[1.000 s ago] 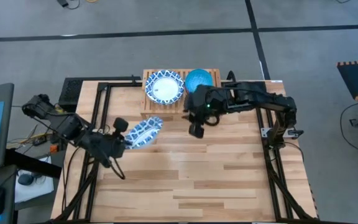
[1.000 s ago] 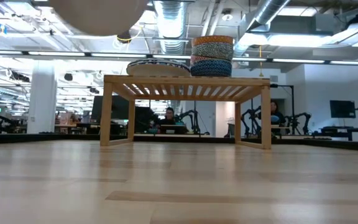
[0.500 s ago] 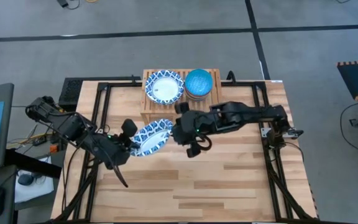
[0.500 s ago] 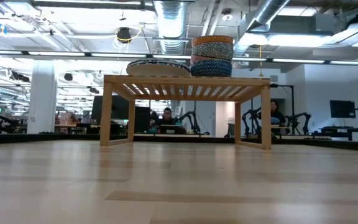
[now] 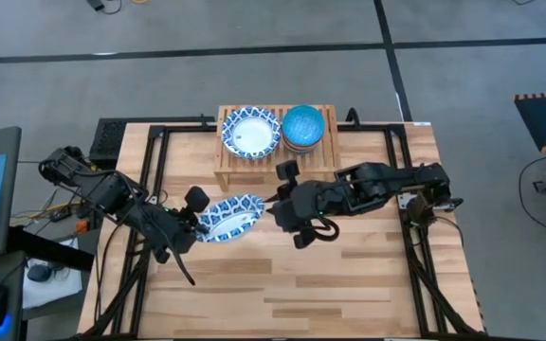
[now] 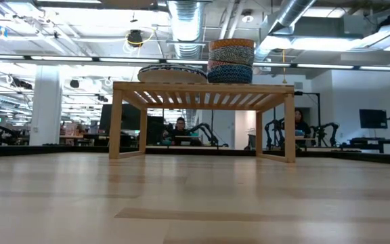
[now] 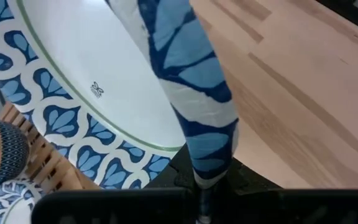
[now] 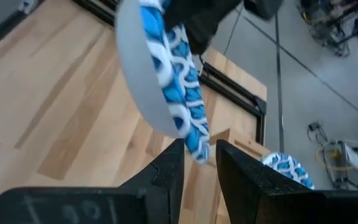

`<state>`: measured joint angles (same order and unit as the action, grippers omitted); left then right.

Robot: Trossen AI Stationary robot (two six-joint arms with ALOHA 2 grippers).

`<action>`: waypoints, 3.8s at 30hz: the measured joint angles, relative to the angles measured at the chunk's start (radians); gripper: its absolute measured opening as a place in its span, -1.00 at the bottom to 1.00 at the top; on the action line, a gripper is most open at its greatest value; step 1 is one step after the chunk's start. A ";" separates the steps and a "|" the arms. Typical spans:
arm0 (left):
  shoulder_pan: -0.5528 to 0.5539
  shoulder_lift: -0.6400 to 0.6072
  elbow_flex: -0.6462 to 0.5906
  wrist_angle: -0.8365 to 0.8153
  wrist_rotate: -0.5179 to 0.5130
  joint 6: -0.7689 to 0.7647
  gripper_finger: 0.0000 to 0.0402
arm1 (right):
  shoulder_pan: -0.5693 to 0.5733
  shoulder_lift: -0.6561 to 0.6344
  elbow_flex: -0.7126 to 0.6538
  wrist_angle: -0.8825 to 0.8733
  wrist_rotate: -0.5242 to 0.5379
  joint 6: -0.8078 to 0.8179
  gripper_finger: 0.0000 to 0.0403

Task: Place and stack bowls onto a shelf
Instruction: Stack the white patterned bowl on top of the white patterned bowl, then return to Home Position

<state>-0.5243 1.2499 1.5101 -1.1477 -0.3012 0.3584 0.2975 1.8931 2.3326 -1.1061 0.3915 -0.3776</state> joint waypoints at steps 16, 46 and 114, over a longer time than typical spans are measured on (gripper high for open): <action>0.059 0.000 0.000 0.118 0.061 0.093 -1.00 | 0.010 0.010 0.000 0.052 -0.034 -0.042 -0.43; 0.089 -0.032 -0.001 -0.421 -0.308 -1.108 0.25 | -0.249 0.077 -0.002 0.099 0.384 -0.040 -0.91; 0.061 -0.032 -0.411 1.146 -0.472 -0.537 -0.46 | -0.295 -0.520 -0.762 0.752 -0.526 0.512 -0.92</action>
<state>-0.4632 1.2175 1.0988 -0.0019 -0.7728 -0.1789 0.0029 1.3734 1.5705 -0.3538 -0.1348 0.1343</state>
